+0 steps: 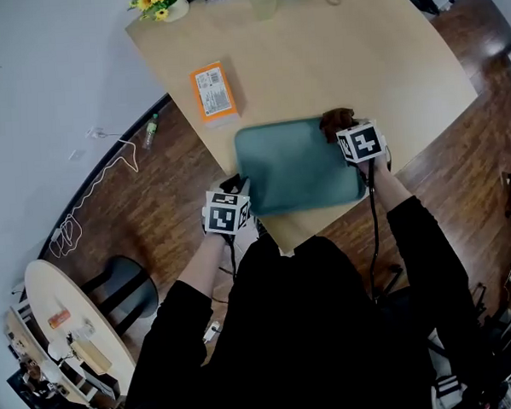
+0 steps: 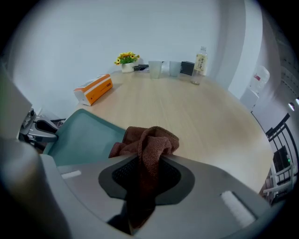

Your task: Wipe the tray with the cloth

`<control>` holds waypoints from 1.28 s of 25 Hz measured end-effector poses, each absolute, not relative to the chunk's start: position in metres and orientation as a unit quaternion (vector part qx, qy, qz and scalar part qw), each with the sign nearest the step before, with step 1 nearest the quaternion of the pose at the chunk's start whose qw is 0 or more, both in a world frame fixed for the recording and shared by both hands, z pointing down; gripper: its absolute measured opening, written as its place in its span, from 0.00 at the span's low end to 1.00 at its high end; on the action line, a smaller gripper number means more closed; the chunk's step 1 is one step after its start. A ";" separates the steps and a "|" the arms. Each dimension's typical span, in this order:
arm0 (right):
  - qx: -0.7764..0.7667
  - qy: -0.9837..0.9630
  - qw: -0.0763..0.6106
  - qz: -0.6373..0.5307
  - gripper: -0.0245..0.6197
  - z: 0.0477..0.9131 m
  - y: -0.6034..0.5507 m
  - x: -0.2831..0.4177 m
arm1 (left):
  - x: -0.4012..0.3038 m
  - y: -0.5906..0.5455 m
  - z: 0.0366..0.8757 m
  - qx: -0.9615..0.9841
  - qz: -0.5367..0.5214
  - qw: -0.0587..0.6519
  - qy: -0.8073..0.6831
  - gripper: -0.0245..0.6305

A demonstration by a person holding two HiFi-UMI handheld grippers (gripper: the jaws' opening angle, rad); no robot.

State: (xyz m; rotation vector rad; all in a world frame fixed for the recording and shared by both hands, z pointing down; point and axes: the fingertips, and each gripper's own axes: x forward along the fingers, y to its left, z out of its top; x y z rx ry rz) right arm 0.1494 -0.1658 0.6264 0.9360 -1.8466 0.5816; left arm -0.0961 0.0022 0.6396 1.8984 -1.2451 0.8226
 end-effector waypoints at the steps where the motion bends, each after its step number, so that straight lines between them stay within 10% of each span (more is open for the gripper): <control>1: 0.379 -0.756 0.478 0.237 0.16 0.627 -0.166 0.147 | -0.097 0.003 0.640 0.734 0.318 0.356 -0.483 0.14; 18: 0.282 -0.801 0.472 0.235 0.16 0.620 0.020 0.123 | -0.100 0.005 0.642 0.731 0.319 0.353 -0.490 0.13; 32: 0.288 -0.796 0.484 0.221 0.16 0.626 -0.113 0.088 | -0.094 0.004 0.638 0.736 0.316 0.349 -0.487 0.13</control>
